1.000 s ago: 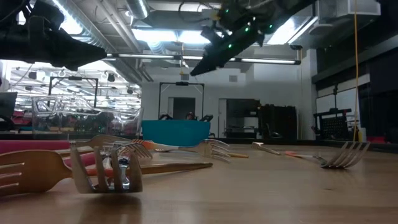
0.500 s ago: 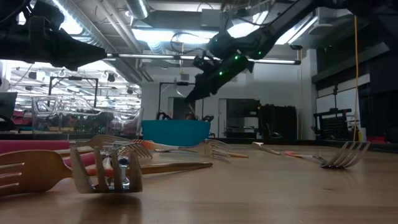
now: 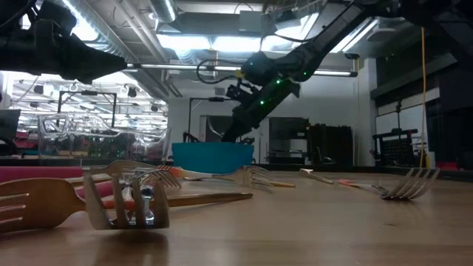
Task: Sort silverware by color (type)
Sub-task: Put the orange fork into the blue bin
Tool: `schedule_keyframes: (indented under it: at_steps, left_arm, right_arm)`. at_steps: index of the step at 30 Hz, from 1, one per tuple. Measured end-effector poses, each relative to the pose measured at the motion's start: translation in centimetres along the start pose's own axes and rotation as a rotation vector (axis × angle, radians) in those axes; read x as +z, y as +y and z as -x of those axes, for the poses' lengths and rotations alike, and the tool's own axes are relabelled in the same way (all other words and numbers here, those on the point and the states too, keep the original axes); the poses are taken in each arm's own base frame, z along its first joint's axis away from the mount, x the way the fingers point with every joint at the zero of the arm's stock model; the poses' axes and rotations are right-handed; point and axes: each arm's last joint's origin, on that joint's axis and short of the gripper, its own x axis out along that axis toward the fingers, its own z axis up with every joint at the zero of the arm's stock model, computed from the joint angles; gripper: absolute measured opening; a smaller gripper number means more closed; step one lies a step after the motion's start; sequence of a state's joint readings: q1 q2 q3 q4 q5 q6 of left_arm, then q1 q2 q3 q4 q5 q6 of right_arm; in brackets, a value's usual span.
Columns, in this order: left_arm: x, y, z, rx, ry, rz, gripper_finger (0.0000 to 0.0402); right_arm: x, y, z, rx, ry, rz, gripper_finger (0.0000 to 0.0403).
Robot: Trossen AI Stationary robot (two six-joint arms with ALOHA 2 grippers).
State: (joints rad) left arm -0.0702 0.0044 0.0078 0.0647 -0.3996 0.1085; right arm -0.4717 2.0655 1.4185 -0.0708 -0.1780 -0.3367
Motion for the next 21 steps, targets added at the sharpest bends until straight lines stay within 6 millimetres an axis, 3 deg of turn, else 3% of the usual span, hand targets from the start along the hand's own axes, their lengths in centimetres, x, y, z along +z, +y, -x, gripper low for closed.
schedule_keyframes:
  at_steps: [21]
  left_arm:
    - [0.0, 0.0, 0.0, -0.001, 0.0, 0.0, 0.0109]
  right_arm:
    - [-0.51, 0.01, 0.02, -0.035, 0.065, -0.006, 0.0001]
